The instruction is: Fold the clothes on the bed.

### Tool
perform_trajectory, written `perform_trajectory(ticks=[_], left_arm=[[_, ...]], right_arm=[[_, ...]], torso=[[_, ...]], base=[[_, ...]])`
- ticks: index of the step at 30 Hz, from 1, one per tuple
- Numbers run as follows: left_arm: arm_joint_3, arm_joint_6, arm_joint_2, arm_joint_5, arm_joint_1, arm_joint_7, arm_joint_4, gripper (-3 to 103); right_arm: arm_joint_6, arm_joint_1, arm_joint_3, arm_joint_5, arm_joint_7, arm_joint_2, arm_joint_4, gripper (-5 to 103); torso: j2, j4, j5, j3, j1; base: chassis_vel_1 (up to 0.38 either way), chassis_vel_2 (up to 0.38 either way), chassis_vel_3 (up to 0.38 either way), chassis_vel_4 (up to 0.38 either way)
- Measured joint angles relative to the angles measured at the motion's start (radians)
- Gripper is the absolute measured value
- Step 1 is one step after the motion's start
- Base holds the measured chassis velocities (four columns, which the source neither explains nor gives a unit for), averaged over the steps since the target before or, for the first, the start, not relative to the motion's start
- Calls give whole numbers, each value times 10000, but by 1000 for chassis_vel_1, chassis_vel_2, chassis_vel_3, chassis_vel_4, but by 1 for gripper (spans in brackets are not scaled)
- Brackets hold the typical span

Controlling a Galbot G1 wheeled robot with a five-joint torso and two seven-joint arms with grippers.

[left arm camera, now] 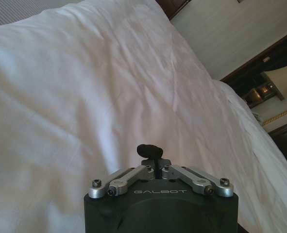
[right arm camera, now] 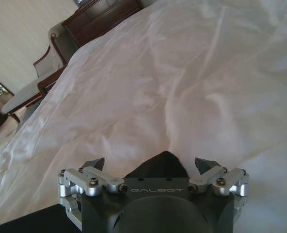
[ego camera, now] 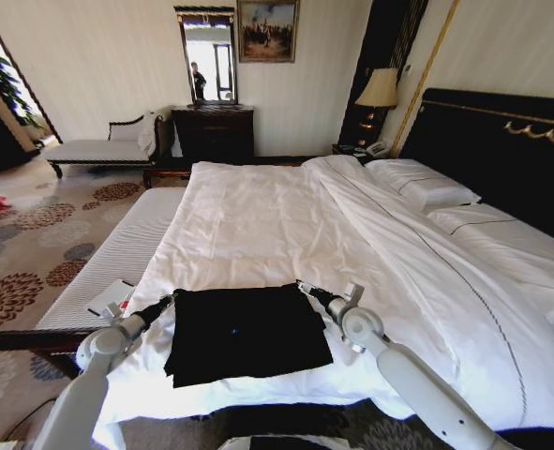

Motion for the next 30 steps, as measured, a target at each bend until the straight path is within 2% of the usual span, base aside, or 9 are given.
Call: perform_trajectory(ticks=[9,14,19,20,22,23,24,26,30], left_arm=[[70,-5,-53,22,-76,-9,-195,2],[64,-5,-38,6,-77,-13,-281,2],[73,-5,-60,-6,-94,-24,-370,2],[73,-5,-60,-6,-94,-24,-370,2],[89,-5,-78,-1,-102,-30,-392,2],[93,-5,-81,1,-102,-33,-398,2],[99,-5,-84,11,-103,-38,-418,2],[100,-5,-84,17,-103,-40,-424,2],[91,-6,-80,30,-98,-45,-434,2]], right_arm=[[86,736,-903,-107,-296,302,-952,103],[106,856,-1118,-248,-281,362,-1217,95],[173,753,-1088,-400,-206,318,-1341,74],[173,753,-1088,-400,-206,318,-1341,74],[182,648,-1012,-401,-188,275,-1272,63],[183,627,-998,-401,-186,267,-1248,63],[189,551,-945,-397,-177,241,-1135,52],[193,513,-929,-395,-170,229,-1071,52],[207,425,-916,-420,-149,217,-945,30]], torso=[[0,0,0,0,0],[0,0,0,-1,0],[0,-1,1,-1,0],[0,-1,1,-1,0],[0,-3,0,-1,0],[0,-3,1,-1,0],[0,-2,1,-1,0],[0,-2,1,-1,0],[0,-2,1,-1,0]], base=[[0,0,0,0],[0,0,0,0],[0,0,0,0],[0,0,0,0],[0,0,0,0],[0,0,0,0],[0,0,0,0],[0,0,0,0],[0,0,0,0]])
